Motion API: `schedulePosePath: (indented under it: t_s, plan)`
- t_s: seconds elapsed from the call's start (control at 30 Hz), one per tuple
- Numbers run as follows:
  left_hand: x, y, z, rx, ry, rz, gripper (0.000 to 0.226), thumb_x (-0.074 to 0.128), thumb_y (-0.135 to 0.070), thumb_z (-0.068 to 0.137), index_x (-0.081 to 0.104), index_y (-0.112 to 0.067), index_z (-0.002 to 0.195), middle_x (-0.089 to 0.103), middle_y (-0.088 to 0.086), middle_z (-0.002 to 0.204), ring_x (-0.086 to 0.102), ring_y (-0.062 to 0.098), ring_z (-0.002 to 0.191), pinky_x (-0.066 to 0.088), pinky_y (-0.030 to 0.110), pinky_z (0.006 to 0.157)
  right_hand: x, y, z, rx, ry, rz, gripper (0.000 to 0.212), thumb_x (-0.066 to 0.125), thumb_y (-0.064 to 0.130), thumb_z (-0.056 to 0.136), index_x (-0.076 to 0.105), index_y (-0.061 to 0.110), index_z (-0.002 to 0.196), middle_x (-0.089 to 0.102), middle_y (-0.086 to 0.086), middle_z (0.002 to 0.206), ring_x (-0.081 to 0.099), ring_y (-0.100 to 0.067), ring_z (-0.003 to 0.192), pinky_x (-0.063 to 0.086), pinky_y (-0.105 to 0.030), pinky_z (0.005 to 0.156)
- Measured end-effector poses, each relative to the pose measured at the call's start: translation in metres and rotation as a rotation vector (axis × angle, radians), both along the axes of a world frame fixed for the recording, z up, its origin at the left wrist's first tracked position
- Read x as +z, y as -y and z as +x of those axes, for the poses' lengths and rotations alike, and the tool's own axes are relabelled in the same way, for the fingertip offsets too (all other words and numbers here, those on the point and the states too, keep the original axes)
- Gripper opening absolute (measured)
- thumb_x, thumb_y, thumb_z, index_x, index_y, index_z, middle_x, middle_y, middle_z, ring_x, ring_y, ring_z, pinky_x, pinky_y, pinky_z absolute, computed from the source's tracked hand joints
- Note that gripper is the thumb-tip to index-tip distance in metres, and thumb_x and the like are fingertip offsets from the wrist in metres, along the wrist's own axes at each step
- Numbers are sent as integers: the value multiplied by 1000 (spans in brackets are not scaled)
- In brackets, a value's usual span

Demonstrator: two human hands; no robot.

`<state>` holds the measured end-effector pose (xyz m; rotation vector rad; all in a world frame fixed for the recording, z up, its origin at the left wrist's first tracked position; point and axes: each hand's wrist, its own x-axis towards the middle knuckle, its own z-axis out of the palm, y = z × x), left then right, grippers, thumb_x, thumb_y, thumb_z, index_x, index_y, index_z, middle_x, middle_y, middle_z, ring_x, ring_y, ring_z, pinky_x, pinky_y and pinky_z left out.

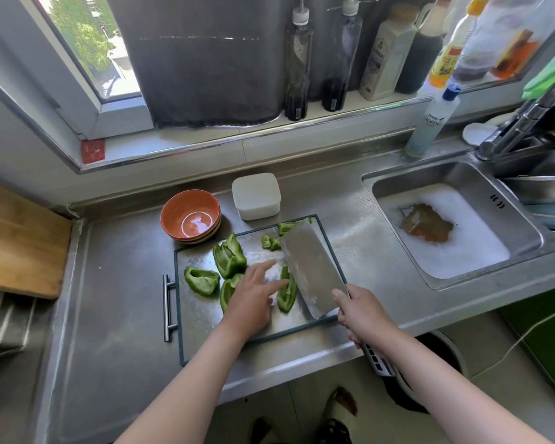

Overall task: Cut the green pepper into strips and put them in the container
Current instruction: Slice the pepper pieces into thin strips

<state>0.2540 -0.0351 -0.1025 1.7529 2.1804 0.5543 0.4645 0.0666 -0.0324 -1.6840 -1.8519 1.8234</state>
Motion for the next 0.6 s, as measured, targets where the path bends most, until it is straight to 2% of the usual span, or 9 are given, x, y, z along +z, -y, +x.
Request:
schedulePosePath:
  t_s: [0.03,0.1,0.23,0.27,0.3,0.37,0.43,0.5,0.6]
  plan:
    - [1,-2,-1,-75,-57,-57,56,64,0,82,64,-28,131,33,1,157,25,23,144,28,37,112,-1,1,1,-8,4,14,29,43,26,106,44,13,80,43,-1,56,33,-14,33,32,-23,42]
    - [2,-8,-2,-162,-123,-104,51,64,-6,86,64,-31,131,22,0,163,17,23,151,21,39,118,-4,1,2,-17,25,44,28,43,26,105,44,14,79,44,0,55,34,-14,32,34,-25,44]
    - [2,-23,-2,-223,-224,-27,26,74,-29,83,75,-27,108,24,3,162,19,27,151,7,37,121,-7,-2,8,-57,53,80,30,43,27,104,45,15,77,46,0,56,36,-15,33,36,-26,45]
    - [3,-27,1,-215,-227,-56,26,73,-37,83,75,-25,106,28,1,161,23,25,149,13,35,121,-7,-3,9,-67,53,83,30,43,27,104,45,16,76,46,0,56,36,-14,34,35,-25,45]
    - [4,-30,5,-184,-207,-108,31,71,-44,84,74,-24,107,33,-1,158,29,23,145,26,34,117,-7,-4,11,-71,55,87,31,44,27,104,45,16,76,46,1,55,35,-14,34,35,-25,46]
    - [6,-33,11,-81,-146,-196,37,69,-51,84,72,-23,108,45,-7,146,40,18,130,46,33,95,-7,-4,15,-64,60,98,31,44,27,104,44,17,75,44,3,53,34,-13,36,33,-26,49]
    - [5,-32,14,-28,-79,-185,34,70,-49,84,72,-23,106,46,-8,141,42,16,122,48,31,86,-8,-2,20,-57,54,87,31,44,26,105,43,16,75,43,4,51,33,-13,36,32,-24,46]
    - [2,-26,14,-37,-16,-168,31,69,-43,87,72,-22,109,43,-8,144,42,15,123,48,32,91,-9,2,26,-33,66,92,30,43,27,105,44,16,77,42,4,52,34,-13,34,32,-23,44]
    - [-2,-17,10,-39,40,-157,30,69,-33,89,71,-21,117,44,-7,142,44,15,122,45,32,97,-12,8,32,-3,107,135,30,44,29,104,44,17,77,44,3,58,38,-7,34,35,-26,50]
